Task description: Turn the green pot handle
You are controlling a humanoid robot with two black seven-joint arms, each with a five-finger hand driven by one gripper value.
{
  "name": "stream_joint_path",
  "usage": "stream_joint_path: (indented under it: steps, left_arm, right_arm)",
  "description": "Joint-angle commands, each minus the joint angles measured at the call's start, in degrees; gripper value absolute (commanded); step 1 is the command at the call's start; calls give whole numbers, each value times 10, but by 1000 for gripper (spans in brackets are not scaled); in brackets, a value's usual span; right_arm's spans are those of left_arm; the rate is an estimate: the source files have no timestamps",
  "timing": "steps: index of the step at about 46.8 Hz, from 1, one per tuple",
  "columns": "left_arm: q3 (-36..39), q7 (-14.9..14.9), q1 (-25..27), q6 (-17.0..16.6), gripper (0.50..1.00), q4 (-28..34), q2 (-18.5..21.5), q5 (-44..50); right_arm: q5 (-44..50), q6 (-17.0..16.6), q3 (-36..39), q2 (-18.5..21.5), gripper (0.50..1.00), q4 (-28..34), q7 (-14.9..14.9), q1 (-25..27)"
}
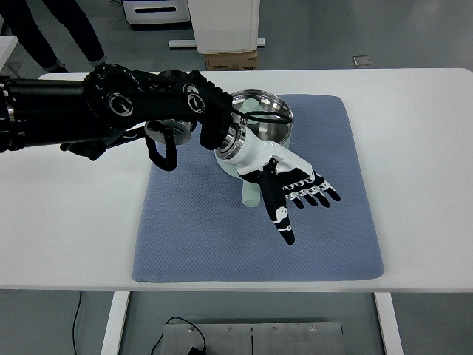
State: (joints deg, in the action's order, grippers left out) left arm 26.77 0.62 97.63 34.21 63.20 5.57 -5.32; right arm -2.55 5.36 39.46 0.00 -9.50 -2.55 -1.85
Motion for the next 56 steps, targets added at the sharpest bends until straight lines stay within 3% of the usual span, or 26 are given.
stream_joint_path:
  steps: [1,18,56]
  left_arm:
    - [7,0,1,3,1000,0,1,-22]
    - [24,-4,9,8,1000,-1,19,-70]
    - [64,-1,27,8,1000,0,51,-72]
  right_arm:
    - [0,0,0,0,1000,0,0,0]
    - [0,0,0,0,1000,0,0,0]
    - [0,0,0,0,1000,0,0,0]
